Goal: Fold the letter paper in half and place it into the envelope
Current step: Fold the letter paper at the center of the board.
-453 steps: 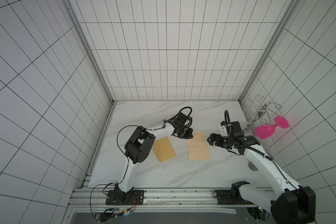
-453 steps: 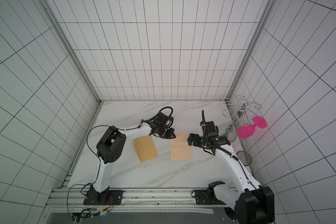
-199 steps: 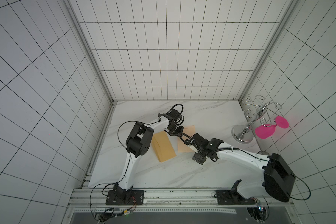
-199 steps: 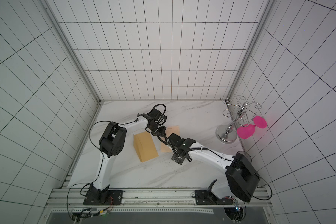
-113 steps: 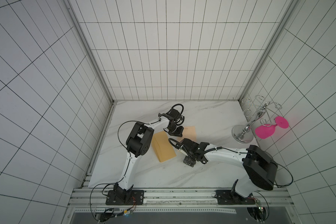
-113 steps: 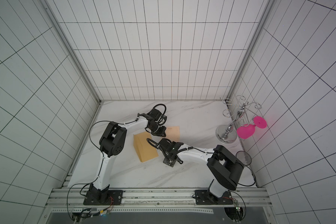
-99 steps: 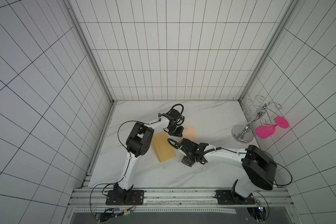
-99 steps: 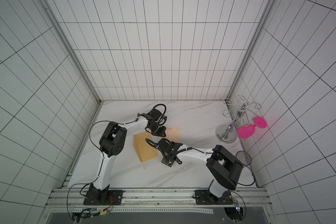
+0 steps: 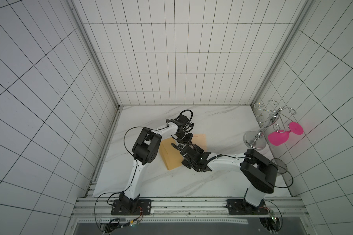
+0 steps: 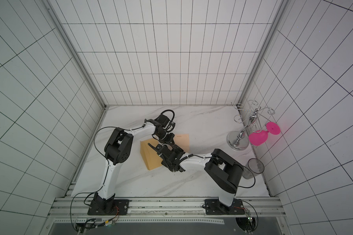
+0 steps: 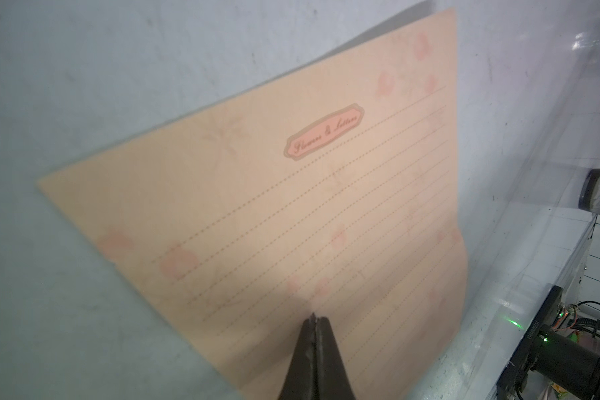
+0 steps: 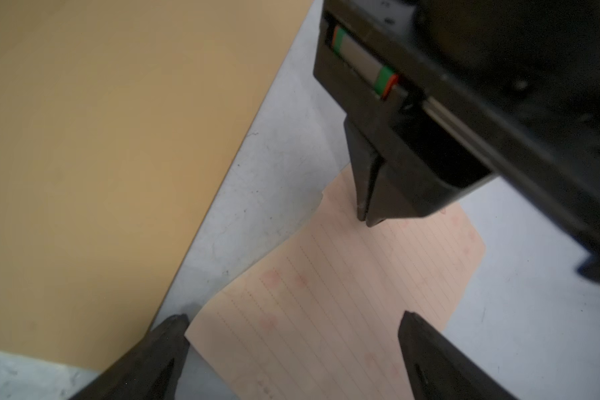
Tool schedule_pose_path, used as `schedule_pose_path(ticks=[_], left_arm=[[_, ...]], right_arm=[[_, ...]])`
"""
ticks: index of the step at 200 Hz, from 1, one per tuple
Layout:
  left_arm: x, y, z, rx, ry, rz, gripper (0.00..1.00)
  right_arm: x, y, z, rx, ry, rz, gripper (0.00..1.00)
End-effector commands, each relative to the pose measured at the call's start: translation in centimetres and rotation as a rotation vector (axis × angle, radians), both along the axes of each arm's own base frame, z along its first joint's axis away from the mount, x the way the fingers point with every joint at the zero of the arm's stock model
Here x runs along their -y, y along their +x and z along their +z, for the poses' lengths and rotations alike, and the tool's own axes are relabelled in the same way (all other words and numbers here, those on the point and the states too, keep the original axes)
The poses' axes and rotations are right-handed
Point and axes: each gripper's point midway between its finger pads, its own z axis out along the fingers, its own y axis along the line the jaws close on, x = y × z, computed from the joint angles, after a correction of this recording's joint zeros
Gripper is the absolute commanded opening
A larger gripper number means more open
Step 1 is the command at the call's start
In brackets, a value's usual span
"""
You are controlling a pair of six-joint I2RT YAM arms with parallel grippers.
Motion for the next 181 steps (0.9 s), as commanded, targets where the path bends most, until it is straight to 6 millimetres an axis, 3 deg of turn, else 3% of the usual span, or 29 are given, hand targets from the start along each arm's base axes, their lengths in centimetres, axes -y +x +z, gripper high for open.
schedule_pose_path(ticks=[1, 119, 181], left_arm=[[-4.9, -4.8, -7.2, -0.188, 0.248, -0.006, 0.00], [-6.1, -4.2, -7.1, -0.205, 0.247, 0.010, 0.00], [-7.2, -3.5, -7.4, -0.216, 0.244, 0.020, 0.00]], right_arm=[[2.6, -1.0, -3.6, -0.049, -0.149, -0.017, 0.98], [3.5, 0.5, -1.9, -0.001, -0.227, -0.105, 0.89], [4.1, 0.5, -1.3, 0.006, -0.345, -0.016, 0.90]])
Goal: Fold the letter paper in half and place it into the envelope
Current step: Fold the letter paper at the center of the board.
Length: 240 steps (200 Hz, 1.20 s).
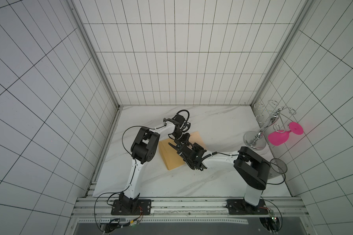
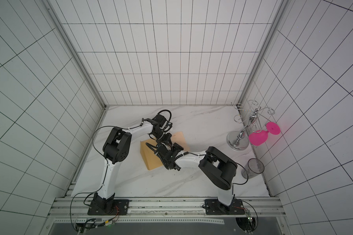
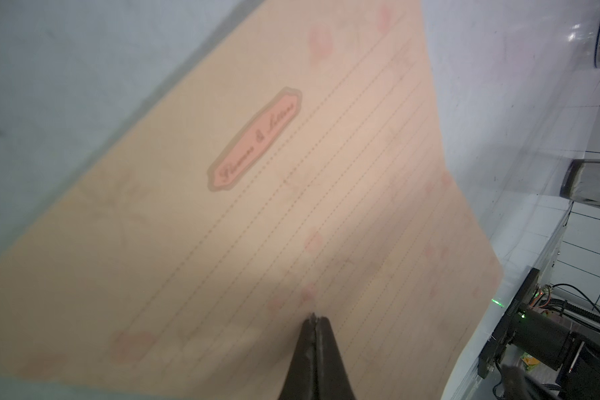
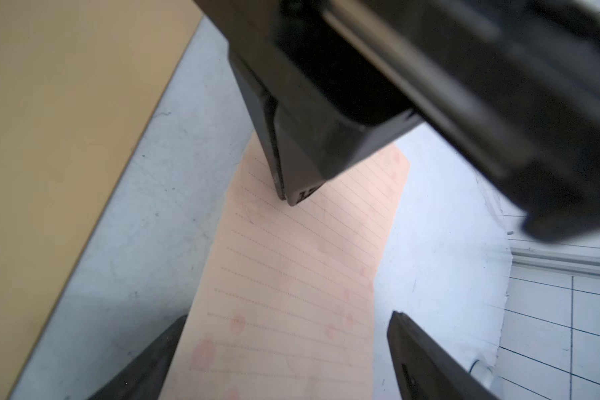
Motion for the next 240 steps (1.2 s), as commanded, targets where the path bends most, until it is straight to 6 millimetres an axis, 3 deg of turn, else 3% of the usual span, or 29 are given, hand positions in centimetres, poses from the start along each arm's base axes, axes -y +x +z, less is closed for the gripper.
schedule_pose_path(ticks=[1, 70, 123, 147, 172, 179, 190, 196, 212, 240], left_arm=[[-5.2, -3.3, -7.4, -0.143, 0.263, -0.004, 0.00], [-5.6, -3.5, -7.8, -0.151, 0.275, -0.016, 0.00], [-5.0, -3.8, -7.6, -0.160, 0.251, -0.025, 0.00], [-4.7, -4.0, -7.5, -0.160, 0.248, -0.032, 0.00], [-4.0, -3.9, -6.7, -0.138, 0.235, -0.044, 0.00], [-3.7, -3.8, -6.3, -0.128, 0.228, -0.046, 0.11], [-3.3, -3.5, -5.5, -0.111, 0.211, -0.045, 0.49], [-3.1, -3.2, -4.8, -0.099, 0.201, -0.041, 0.61], [-3.1, -1.9, -3.0, -0.029, 0.199, -0.020, 0.73], [-3.3, 1.6, 2.4, 0.137, 0.138, 0.057, 0.84]], right_arm=[[2.0, -1.4, -1.9, -0.090, -0.149, 0.053, 0.90], [2.9, -1.9, -2.8, -0.111, -0.236, 0.107, 0.86], [2.4, -1.7, -3.3, -0.128, -0.264, 0.147, 0.31], [2.5, -1.9, -3.3, -0.137, -0.271, 0.157, 0.16], [2.7, -2.1, -3.1, -0.147, -0.288, 0.166, 0.11], [2.8, -2.1, -3.0, -0.153, -0.295, 0.167, 0.10], [3.0, -2.3, -2.8, -0.169, -0.313, 0.168, 0.09], [3.2, -2.5, -2.7, -0.179, -0.324, 0.170, 0.09], [3.5, -2.8, -2.1, -0.201, -0.338, 0.169, 0.07], [4.1, -3.5, -1.1, -0.257, -0.366, 0.157, 0.06]])
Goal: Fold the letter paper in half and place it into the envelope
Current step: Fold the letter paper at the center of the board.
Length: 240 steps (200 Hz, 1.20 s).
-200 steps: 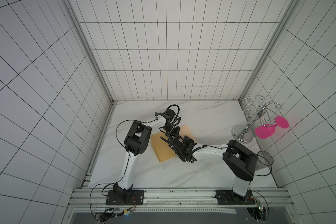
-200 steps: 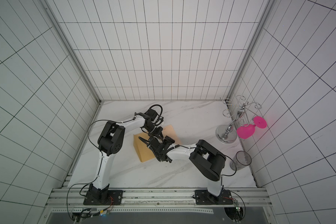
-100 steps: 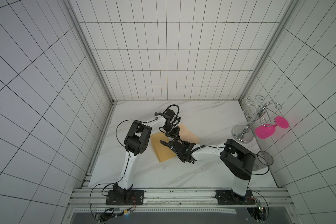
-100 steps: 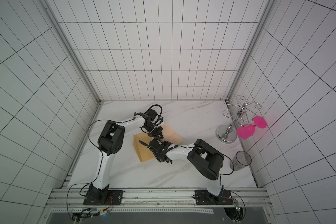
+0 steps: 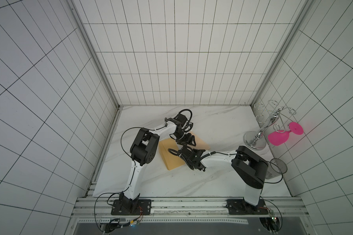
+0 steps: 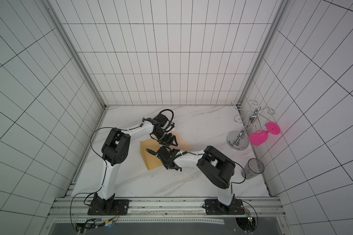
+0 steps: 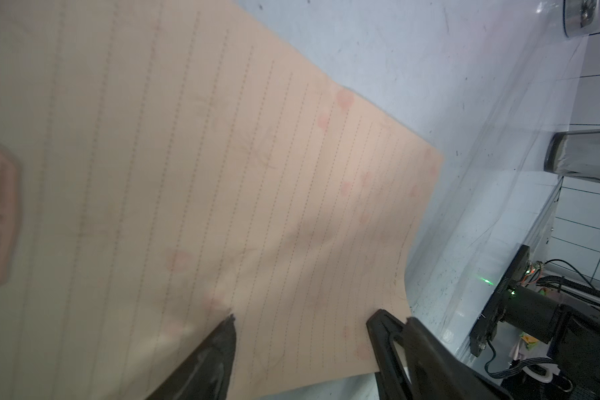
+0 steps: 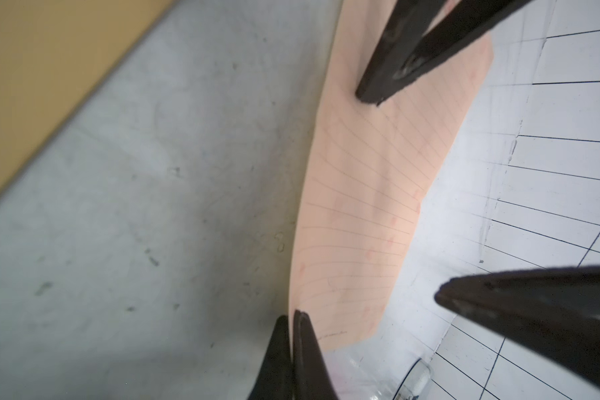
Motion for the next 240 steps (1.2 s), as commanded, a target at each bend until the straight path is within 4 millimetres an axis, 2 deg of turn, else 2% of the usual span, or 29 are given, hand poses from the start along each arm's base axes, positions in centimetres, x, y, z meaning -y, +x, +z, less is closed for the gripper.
schedule_pose_path(ticks=[1, 33, 68, 89, 109, 153, 199, 240], left_arm=[[-4.4, 2.8, 0.1, 0.098, 0.140, 0.112, 0.84], [-6.4, 6.0, 5.5, 0.221, 0.065, 0.237, 0.88], [-10.0, 7.4, 8.0, 0.299, 0.052, 0.348, 0.89], [-11.8, 7.3, 8.0, 0.304, 0.053, 0.385, 0.89], [-12.7, 6.8, 7.6, 0.292, 0.064, 0.392, 0.89], [-12.9, 5.4, 7.5, 0.278, 0.061, 0.370, 0.89], [-13.2, 3.9, 7.8, 0.266, 0.056, 0.358, 0.89], [-13.0, 3.3, 7.9, 0.258, 0.031, 0.369, 0.89]], right_arm=[[1.9, -1.5, 1.0, -0.094, -0.089, -0.011, 0.06], [2.4, -2.6, 2.4, -0.183, -0.131, -0.056, 0.05], [1.7, -4.3, 3.9, -0.329, -0.125, -0.086, 0.02], [0.7, -5.3, 4.8, -0.467, -0.084, -0.112, 0.00], [-0.6, -6.4, 5.4, -0.637, -0.026, -0.146, 0.00], [-2.7, -7.0, 6.4, -0.888, 0.084, -0.221, 0.00], [-3.7, -4.7, 8.1, -1.031, 0.305, -0.324, 0.00], [-5.4, -2.2, 11.0, -1.193, 0.640, -0.407, 0.00]])
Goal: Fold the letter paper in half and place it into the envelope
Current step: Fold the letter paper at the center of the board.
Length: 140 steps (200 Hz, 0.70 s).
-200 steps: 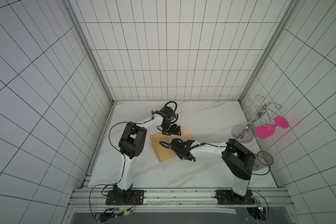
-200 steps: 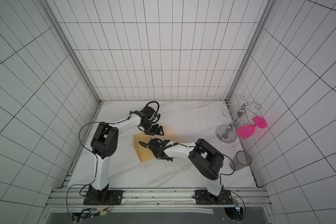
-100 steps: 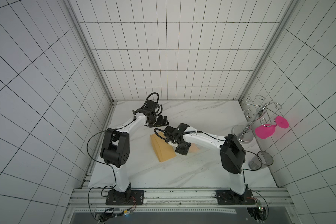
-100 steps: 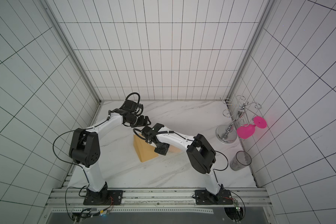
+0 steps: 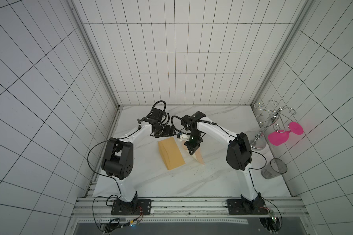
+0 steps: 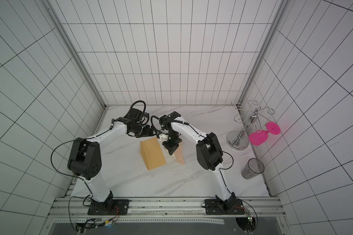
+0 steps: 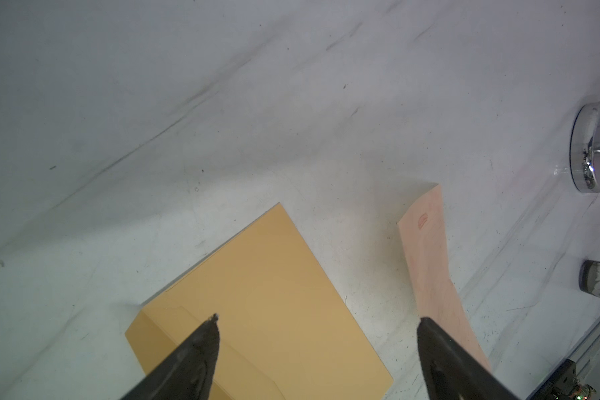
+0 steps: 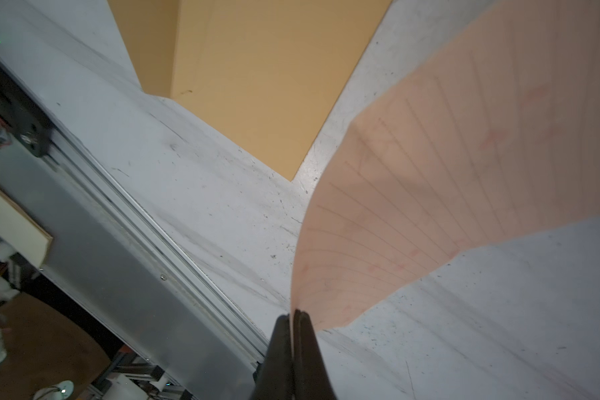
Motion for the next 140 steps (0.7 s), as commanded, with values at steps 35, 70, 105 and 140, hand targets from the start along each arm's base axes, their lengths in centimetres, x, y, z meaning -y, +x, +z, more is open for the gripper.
schedule_pose_path(ticks=[35, 70, 105, 140], left_arm=[[1.3, -1.0, 0.8, 0.012, -0.053, -0.037, 0.89], [1.5, -1.4, 0.8, 0.013, -0.053, -0.049, 0.89], [1.7, -1.3, 1.1, 0.013, -0.069, -0.052, 0.89], [2.4, -1.6, 1.0, -0.001, -0.098, -0.067, 0.87]], right_arm=[[-1.7, 3.2, 4.0, -0.254, 0.361, -0.287, 0.00], [-1.9, 5.6, 5.1, -0.335, 0.506, -0.403, 0.00], [-2.0, 6.6, 4.2, -0.376, 0.537, -0.435, 0.00], [0.6, 7.2, 1.1, -0.345, 0.436, -0.460, 0.00]])
